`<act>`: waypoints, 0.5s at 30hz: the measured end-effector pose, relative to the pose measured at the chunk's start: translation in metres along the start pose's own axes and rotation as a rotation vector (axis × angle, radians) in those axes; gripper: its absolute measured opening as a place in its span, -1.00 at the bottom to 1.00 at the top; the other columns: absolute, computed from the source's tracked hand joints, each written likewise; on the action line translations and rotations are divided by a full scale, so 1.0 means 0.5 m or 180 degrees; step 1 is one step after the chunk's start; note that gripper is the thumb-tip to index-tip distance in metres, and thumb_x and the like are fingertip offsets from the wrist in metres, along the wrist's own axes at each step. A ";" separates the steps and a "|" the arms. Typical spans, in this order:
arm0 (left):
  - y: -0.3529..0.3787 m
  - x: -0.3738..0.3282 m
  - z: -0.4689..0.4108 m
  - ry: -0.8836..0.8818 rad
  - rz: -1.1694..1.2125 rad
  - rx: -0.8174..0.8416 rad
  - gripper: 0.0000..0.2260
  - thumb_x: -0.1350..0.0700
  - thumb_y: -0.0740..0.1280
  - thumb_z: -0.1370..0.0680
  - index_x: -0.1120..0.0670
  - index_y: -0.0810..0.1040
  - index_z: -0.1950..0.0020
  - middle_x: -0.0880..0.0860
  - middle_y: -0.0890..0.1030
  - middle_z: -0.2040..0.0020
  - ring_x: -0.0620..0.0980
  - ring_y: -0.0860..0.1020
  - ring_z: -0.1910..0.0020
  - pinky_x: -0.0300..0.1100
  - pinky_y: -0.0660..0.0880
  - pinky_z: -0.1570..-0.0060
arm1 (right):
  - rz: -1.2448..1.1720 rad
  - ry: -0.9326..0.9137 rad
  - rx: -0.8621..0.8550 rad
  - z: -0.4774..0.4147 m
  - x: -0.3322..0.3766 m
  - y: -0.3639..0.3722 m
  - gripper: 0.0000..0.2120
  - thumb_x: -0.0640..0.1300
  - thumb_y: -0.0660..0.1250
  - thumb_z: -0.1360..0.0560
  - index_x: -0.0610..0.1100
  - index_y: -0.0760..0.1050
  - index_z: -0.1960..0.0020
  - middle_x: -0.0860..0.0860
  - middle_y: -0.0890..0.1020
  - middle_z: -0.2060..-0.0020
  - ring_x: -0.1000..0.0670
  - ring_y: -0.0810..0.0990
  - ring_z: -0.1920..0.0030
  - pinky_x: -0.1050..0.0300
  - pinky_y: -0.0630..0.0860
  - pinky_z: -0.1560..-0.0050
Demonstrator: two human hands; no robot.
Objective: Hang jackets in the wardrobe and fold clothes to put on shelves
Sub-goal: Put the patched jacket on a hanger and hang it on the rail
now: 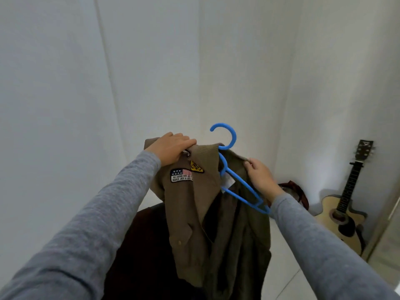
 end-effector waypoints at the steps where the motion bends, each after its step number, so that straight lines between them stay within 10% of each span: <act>1: 0.014 0.006 0.007 -0.0066 -0.0010 0.0051 -0.68 0.26 0.15 -0.53 0.00 0.36 -0.25 -0.01 0.52 -0.12 0.01 0.44 -0.13 -0.12 0.30 -0.11 | 0.0112 -0.0199 -0.0149 0.001 0.019 -0.020 -0.77 -0.11 0.13 -0.62 -0.19 0.43 0.14 -0.07 0.50 0.26 -0.10 0.47 0.15 0.11 0.25 0.22; 9: 0.019 0.059 0.030 -0.0703 0.0333 -0.0185 -0.74 0.31 0.20 -0.47 0.10 0.36 -0.13 0.09 0.52 -0.02 0.13 0.47 -0.04 -0.04 0.37 0.05 | 0.1124 -0.0775 0.1172 0.036 0.101 -0.012 -0.63 0.21 0.39 -0.39 -0.09 0.49 0.27 0.02 0.52 0.41 0.04 0.47 0.40 0.18 0.38 0.36; 15: 0.034 0.039 0.014 -0.0826 0.0951 0.0206 -0.64 0.32 0.22 -0.42 0.04 0.36 -0.16 0.07 0.46 -0.07 0.08 0.42 -0.10 -0.03 0.36 -0.05 | 0.1250 -0.0706 0.0535 0.032 0.074 -0.029 -0.65 0.13 0.30 -0.50 -0.13 0.49 0.28 0.01 0.51 0.43 0.03 0.45 0.41 0.05 0.42 0.34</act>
Point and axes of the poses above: each hand's wrist, its own z-axis away from the middle knuckle, its own y-axis out of the palm, x = y × z, the point moved 9 cm from there along -z, towards the middle knuckle
